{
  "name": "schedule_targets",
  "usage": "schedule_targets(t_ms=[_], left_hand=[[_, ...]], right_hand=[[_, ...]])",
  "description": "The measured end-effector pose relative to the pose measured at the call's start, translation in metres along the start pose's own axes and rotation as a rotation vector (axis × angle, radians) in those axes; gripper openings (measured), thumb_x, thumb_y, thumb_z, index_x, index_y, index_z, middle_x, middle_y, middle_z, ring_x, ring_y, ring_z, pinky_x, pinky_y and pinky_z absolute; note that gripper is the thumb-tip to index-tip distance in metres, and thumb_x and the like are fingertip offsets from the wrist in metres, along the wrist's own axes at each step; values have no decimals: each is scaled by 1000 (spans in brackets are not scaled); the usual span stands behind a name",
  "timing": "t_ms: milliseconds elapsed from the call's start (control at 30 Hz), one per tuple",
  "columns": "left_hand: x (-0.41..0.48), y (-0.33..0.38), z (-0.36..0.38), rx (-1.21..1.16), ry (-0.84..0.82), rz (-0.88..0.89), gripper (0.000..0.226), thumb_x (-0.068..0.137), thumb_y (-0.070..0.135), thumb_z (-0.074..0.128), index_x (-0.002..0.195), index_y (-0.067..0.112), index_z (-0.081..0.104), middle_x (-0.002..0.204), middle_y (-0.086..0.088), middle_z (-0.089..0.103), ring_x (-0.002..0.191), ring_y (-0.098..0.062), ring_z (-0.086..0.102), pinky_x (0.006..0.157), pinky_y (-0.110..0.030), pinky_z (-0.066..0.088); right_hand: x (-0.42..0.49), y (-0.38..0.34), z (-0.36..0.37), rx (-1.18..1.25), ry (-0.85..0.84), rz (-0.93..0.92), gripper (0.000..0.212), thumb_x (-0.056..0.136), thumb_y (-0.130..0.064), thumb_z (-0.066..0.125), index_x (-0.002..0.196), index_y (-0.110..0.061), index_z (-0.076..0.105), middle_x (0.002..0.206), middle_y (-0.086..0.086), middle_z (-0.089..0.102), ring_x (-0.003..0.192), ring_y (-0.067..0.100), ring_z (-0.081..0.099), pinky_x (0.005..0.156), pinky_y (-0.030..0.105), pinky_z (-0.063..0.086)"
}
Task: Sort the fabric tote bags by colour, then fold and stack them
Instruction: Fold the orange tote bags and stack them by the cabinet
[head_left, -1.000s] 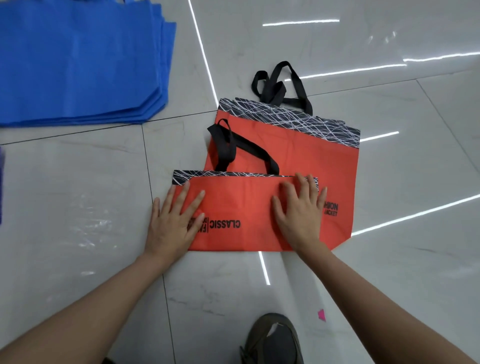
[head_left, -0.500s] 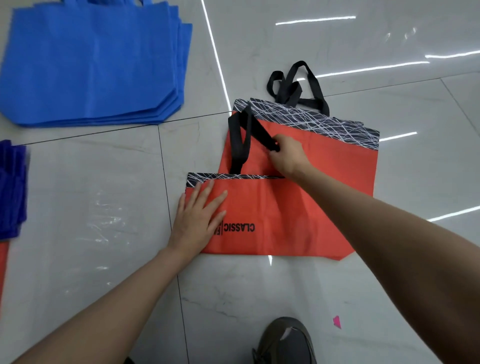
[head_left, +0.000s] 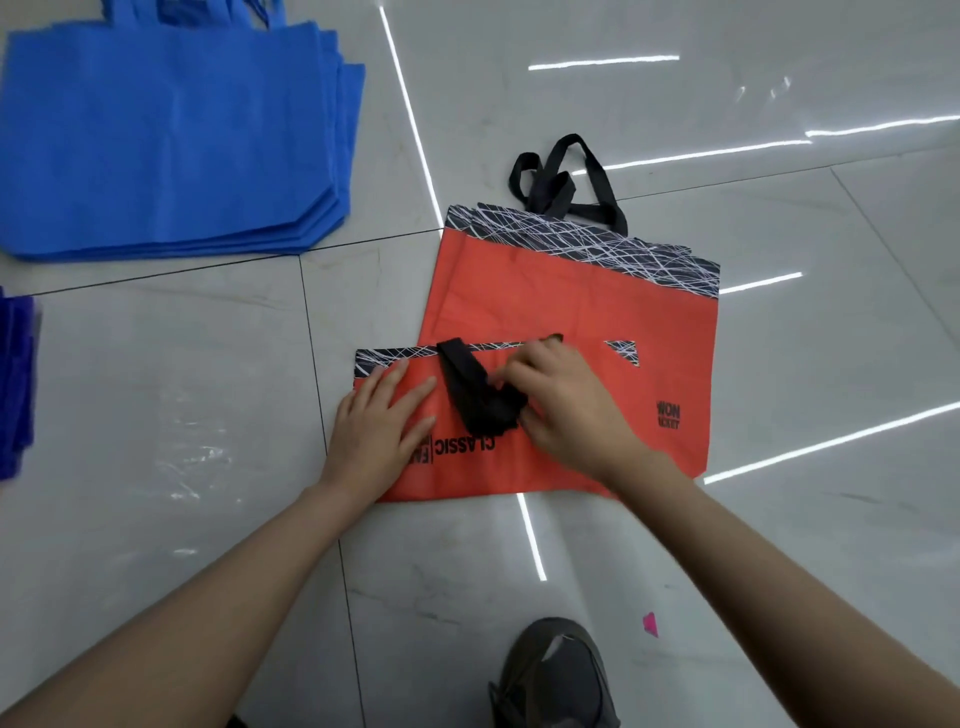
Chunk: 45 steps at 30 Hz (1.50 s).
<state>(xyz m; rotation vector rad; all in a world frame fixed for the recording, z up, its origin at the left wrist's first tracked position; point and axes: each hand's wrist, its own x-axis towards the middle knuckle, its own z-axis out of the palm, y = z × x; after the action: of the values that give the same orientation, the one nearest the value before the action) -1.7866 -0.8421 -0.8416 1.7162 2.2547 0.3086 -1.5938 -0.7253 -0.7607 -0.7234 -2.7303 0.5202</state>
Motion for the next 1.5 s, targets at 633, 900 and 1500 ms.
schedule_targets(t_ms=[633,900,1500], left_hand=[[86,61,-27,-129,-178,-244,47,85,53,57,114,16,58,118,-7,57,114,-27,51,93,-37,36],[84,46,-30,-526,-215,-272,36,87,32,63,62,15,44,61,-2,42,64,-21,42,60,-32,30],[24,34,-74,-936,-279,-175,67,88,-14,45,134,34,35,114,0,47,79,-10,60,60,-13,51]], right_hand=[[-93,16,69,34,-76,178,54,79,-1,57,131,-10,52,139,15,49,134,34,39,103,51,41],[-95,16,57,-157,-31,123,67,81,-17,60,144,-17,36,152,2,32,144,21,18,117,41,15],[-71,3,15,692,129,712,9,95,-22,56,95,-28,63,91,-21,58,75,-15,53,75,1,36]])
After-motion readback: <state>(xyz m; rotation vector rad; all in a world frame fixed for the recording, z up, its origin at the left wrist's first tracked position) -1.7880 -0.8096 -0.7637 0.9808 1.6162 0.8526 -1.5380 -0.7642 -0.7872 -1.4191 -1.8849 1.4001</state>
